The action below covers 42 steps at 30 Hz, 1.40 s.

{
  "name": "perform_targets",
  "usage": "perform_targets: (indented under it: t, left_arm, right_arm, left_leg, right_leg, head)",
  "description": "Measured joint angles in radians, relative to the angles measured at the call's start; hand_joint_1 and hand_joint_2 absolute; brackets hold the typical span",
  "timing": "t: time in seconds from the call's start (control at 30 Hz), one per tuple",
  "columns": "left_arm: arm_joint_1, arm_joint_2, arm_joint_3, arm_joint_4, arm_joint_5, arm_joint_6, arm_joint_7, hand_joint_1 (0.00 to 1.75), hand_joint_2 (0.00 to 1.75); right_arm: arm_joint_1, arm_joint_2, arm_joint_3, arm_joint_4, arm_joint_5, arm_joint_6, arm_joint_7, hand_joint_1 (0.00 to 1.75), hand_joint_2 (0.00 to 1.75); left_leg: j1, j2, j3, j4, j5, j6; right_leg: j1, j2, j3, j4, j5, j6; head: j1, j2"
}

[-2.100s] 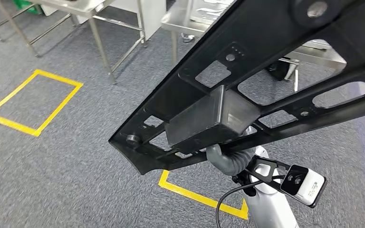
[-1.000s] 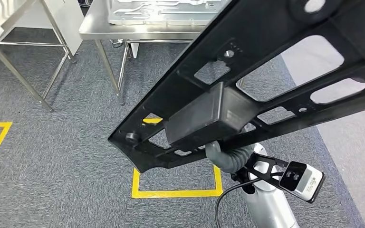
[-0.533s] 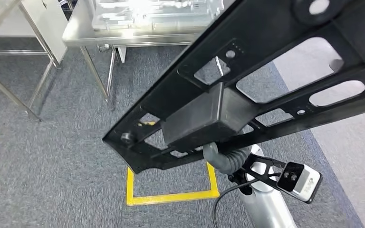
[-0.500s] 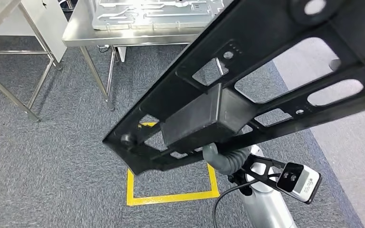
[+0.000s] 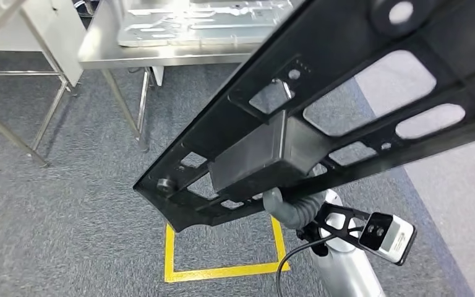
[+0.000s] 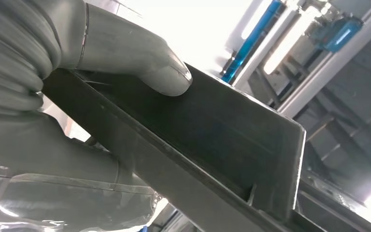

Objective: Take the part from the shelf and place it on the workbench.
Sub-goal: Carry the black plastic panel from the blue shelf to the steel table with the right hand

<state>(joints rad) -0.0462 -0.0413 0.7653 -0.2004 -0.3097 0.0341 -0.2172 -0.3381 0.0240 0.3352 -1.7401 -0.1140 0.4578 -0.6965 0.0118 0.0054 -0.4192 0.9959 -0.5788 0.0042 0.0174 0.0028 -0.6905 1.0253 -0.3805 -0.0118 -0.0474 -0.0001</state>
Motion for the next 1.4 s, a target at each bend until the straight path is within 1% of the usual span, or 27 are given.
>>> perform_targets:
  t: [0.07, 0.13, 0.17, 0.23, 0.27, 0.3, 0.33, 0.43, 0.47, 0.5, 0.57, 0.63, 0.7, 0.77, 0.8, 0.83, 0.9, 0.93, 0.97, 1.03, 1.1, 1.17, 1.23, 1.27, 1.3, 1.33, 1.4]
  left_arm:
    - [-0.008, 0.001, 0.000, 0.000, -0.005, 0.000, 0.000, 0.00, 1.75]
    - [-0.012, 0.001, 0.000, 0.000, -0.009, -0.001, 0.000, 0.00, 1.75]
    - [-0.011, 0.001, 0.000, 0.000, -0.010, 0.000, 0.000, 0.00, 1.75]
    - [-0.005, 0.003, 0.001, 0.000, -0.012, 0.003, 0.001, 0.00, 1.75]
    - [-0.003, 0.004, 0.001, 0.000, -0.014, 0.005, 0.002, 0.00, 1.75]
    - [-0.001, 0.005, 0.002, 0.000, -0.015, 0.006, 0.002, 0.00, 1.75]
    - [0.000, 0.005, 0.002, 0.000, -0.015, 0.007, 0.002, 0.00, 1.75]
    - [0.006, 0.005, 0.003, 0.000, -0.017, 0.009, 0.005, 0.00, 1.75]
    - [0.007, 0.005, 0.003, 0.000, -0.018, 0.010, 0.006, 0.00, 1.75]
    - [0.006, 0.005, 0.003, 0.000, -0.018, 0.010, 0.008, 0.00, 1.75]
    - [0.002, 0.005, 0.003, 0.000, -0.020, 0.010, 0.009, 0.00, 1.75]
    - [0.000, 0.006, 0.003, 0.000, -0.020, 0.009, 0.009, 0.00, 1.75]
    - [-0.001, 0.006, 0.004, 0.000, -0.020, 0.009, 0.009, 0.00, 1.75]
    - [0.000, 0.006, 0.004, 0.000, -0.020, 0.008, 0.009, 0.00, 1.75]
    - [0.000, 0.006, 0.005, 0.000, -0.020, 0.008, 0.009, 0.00, 1.75]
    - [0.000, 0.006, 0.005, 0.000, -0.020, 0.007, 0.009, 0.00, 1.75]
    - [0.000, 0.006, 0.008, 0.000, -0.020, 0.007, 0.009, 0.00, 1.75]
    - [-0.001, 0.006, 0.009, 0.000, -0.020, 0.006, 0.009, 0.00, 1.75]
    - [-0.002, 0.006, 0.010, 0.000, -0.020, 0.006, 0.009, 0.00, 1.75]
    - [-0.004, 0.006, 0.012, 0.000, -0.019, 0.006, 0.008, 0.00, 1.75]
    - [-0.008, 0.006, 0.013, 0.000, -0.019, 0.006, 0.007, 0.00, 1.75]
    - [-0.011, 0.006, 0.014, 0.000, -0.019, 0.005, 0.007, 0.00, 1.75]
    - [-0.008, 0.006, 0.017, 0.000, -0.019, 0.004, 0.007, 0.00, 1.75]
    - [-0.006, 0.006, 0.018, 0.000, -0.019, 0.005, 0.007, 0.00, 1.75]
    - [-0.004, 0.006, 0.019, 0.000, -0.019, 0.005, 0.007, 0.00, 1.75]
    - [-0.002, 0.006, 0.020, 0.000, -0.020, 0.005, 0.007, 0.00, 1.75]
    - [0.000, 0.006, 0.020, 0.000, -0.023, 0.004, 0.005, 0.00, 1.75]
  right_arm:
    - [-0.002, 0.002, 0.000, -0.004, 0.000, 0.003, -0.001, 1.75, 1.75]
    - [-0.003, 0.005, 0.000, -0.007, 0.000, 0.006, -0.002, 1.75, 1.75]
    - [-0.002, 0.006, 0.000, -0.007, 0.000, 0.006, -0.002, 1.75, 1.75]
    - [0.003, 0.007, -0.001, -0.007, 0.000, 0.006, -0.002, 1.75, 1.75]
    - [0.006, 0.007, -0.002, -0.007, 0.000, 0.007, -0.002, 1.75, 1.75]
    - [0.007, 0.007, -0.004, -0.007, 0.000, 0.007, -0.002, 1.75, 1.75]
    - [0.008, 0.007, -0.005, -0.007, 0.000, 0.008, -0.002, 1.75, 1.75]
    - [0.011, 0.007, -0.010, -0.005, 0.000, 0.012, -0.001, 1.75, 1.75]
    - [0.011, 0.007, -0.012, -0.004, -0.001, 0.013, 0.000, 1.75, 1.75]
    - [0.011, 0.007, -0.014, -0.005, -0.002, 0.014, 0.000, 1.75, 1.75]
    - [0.010, 0.007, -0.018, -0.006, -0.003, 0.015, 0.001, 1.75, 1.75]
    - [0.009, 0.007, -0.022, -0.007, -0.004, 0.017, 0.000, 1.75, 1.75]
    - [0.012, 0.007, -0.027, -0.007, -0.006, 0.020, -0.001, 1.75, 1.75]
    - [0.018, 0.006, -0.031, -0.007, -0.008, 0.023, -0.001, 1.75, 1.75]
    - [0.020, 0.006, -0.033, -0.007, -0.008, 0.024, -0.001, 1.75, 1.75]
    - [0.022, 0.006, -0.033, -0.007, -0.009, 0.024, -0.001, 1.75, 1.75]
    - [0.023, 0.006, -0.036, -0.006, -0.010, 0.024, -0.001, 1.75, 1.75]
    - [0.024, 0.006, -0.038, -0.006, -0.011, 0.025, -0.001, 1.75, 1.75]
    - [0.025, 0.006, -0.039, -0.006, -0.011, 0.025, 0.000, 1.75, 1.75]
    - [0.023, 0.006, -0.041, -0.006, -0.011, 0.025, 0.000, 1.75, 1.75]
    - [0.020, 0.006, -0.041, -0.007, -0.012, 0.025, -0.001, 1.75, 1.75]
    - [0.018, 0.007, -0.041, -0.007, -0.011, 0.025, -0.001, 1.75, 1.75]
    - [0.018, 0.007, -0.042, -0.005, -0.011, 0.025, 0.000, 1.75, 1.75]
    - [0.019, 0.007, -0.042, -0.003, -0.011, 0.025, 0.001, 1.75, 1.75]
    - [0.019, 0.007, -0.042, -0.001, -0.011, 0.026, 0.002, 1.75, 1.75]
    - [0.019, 0.007, -0.043, 0.000, -0.011, 0.026, 0.002, 1.75, 1.75]
    - [0.021, 0.007, -0.045, 0.003, -0.011, 0.027, 0.003, 1.75, 1.75]
  left_leg:
    - [0.002, 0.001, -0.006, 0.054, 0.024, -0.009]
    - [0.004, 0.000, -0.076, 0.172, 0.038, -0.015]
    - [0.004, 0.000, -0.123, 0.232, 0.020, -0.019]
    - [0.004, 0.000, -0.206, 0.294, -0.063, -0.025]
    - [0.004, 0.000, -0.232, 0.289, -0.101, -0.026]
    - [0.004, 0.000, -0.248, 0.260, -0.112, -0.026]
    - [0.004, 0.000, -0.257, 0.213, -0.084, -0.026]
    - [0.001, 0.001, -0.260, 0.071, 0.139, -0.015]
    - [-0.001, 0.000, -0.258, 0.054, 0.181, -0.007]
    - [-0.003, -0.001, -0.254, 0.052, 0.182, 0.001]
    - [0.001, -0.004, -0.240, 0.045, 0.173, 0.014]
    - [0.004, -0.005, -0.221, 0.037, 0.162, 0.024]
    - [0.004, -0.006, -0.203, 0.034, 0.145, 0.028]
    - [0.004, -0.007, -0.181, 0.034, 0.125, 0.027]
    - [0.004, -0.007, -0.167, 0.034, 0.114, 0.026]
    - [0.004, -0.008, -0.151, 0.034, 0.103, 0.024]
    - [0.004, -0.008, -0.124, 0.033, 0.082, 0.016]
    - [0.003, -0.008, -0.113, 0.031, 0.072, 0.010]
    - [0.003, -0.008, -0.103, 0.031, 0.066, 0.003]
    - [0.002, -0.007, -0.088, 0.036, 0.063, -0.012]
    - [0.004, -0.006, -0.090, 0.066, 0.057, -0.019]
    - [0.006, -0.006, -0.140, 0.161, 0.027, -0.019]
    - [0.006, -0.006, -0.226, 0.275, -0.020, -0.023]
    - [0.006, -0.006, -0.257, 0.301, -0.033, -0.025]
    - [0.006, -0.006, -0.272, 0.293, -0.027, -0.025]
    - [0.006, -0.006, -0.272, 0.253, 0.002, -0.022]
    - [0.002, -0.006, -0.246, 0.131, 0.100, -0.015]
  right_leg:
    - [-0.004, 0.003, 0.038, -0.014, -0.016, -0.009]
    - [-0.008, 0.003, 0.075, -0.023, -0.037, -0.017]
    - [-0.009, 0.004, 0.092, -0.025, -0.050, -0.020]
    - [-0.010, 0.010, 0.124, -0.025, -0.078, -0.020]
    - [-0.011, 0.013, 0.142, -0.025, -0.092, -0.019]
    - [-0.013, 0.015, 0.162, -0.025, -0.108, -0.017]
    - [-0.014, 0.016, 0.182, -0.025, -0.125, -0.015]
    - [-0.012, 0.019, 0.229, -0.023, -0.171, -0.001]
    - [-0.011, 0.020, 0.236, -0.022, -0.180, 0.006]
    - [-0.010, 0.021, 0.237, -0.016, -0.181, 0.013]
    - [-0.011, 0.018, 0.219, 0.023, -0.169, 0.025]
    - [-0.015, 0.012, 0.163, 0.114, -0.175, 0.036]
    - [-0.021, 0.009, 0.081, 0.220, -0.223, 0.044]
    - [-0.026, 0.007, 0.022, 0.260, -0.259, 0.048]
    - [-0.028, 0.006, 0.013, 0.239, -0.248, 0.049]
    - [-0.029, 0.004, 0.018, 0.190, -0.211, 0.048]
    - [-0.027, -0.002, 0.042, 0.069, -0.108, 0.040]
    - [-0.023, -0.004, 0.052, 0.030, -0.079, 0.035]
    - [-0.020, -0.006, 0.057, 0.009, -0.064, 0.027]
    - [-0.018, -0.003, 0.073, 0.001, -0.073, 0.010]
    - [-0.021, -0.001, 0.099, -0.010, -0.073, -0.004]
    - [-0.019, -0.001, 0.119, -0.014, -0.081, -0.012]
    - [-0.016, 0.001, 0.133, -0.014, -0.096, -0.018]
    - [-0.014, 0.004, 0.142, -0.014, -0.105, -0.019]
    - [-0.012, 0.006, 0.153, -0.013, -0.114, -0.019]
    - [-0.011, 0.008, 0.166, -0.013, -0.124, -0.018]
    - [-0.009, 0.010, 0.193, -0.014, -0.145, -0.013]
  head:
    - [0.000, 0.000]
    - [0.000, 0.000]
    - [0.000, 0.000]
    - [0.000, 0.000]
    - [0.000, 0.000]
    - [0.000, 0.000]
    - [0.000, 0.000]
    - [0.000, 0.000]
    - [0.000, 0.000]
    - [0.000, 0.000]
    - [0.000, 0.000]
    - [0.000, 0.000]
    - [0.000, 0.000]
    - [0.000, 0.000]
    - [0.000, 0.000]
    - [0.000, 0.000]
    - [0.000, 0.000]
    - [0.000, 0.000]
    - [0.000, 0.000]
    - [0.001, 0.000]
    - [0.001, 0.000]
    - [0.001, 0.000]
    - [0.000, 0.000]
    - [0.000, 0.000]
    - [0.000, 0.000]
    - [0.000, 0.000]
    - [0.001, 0.000]
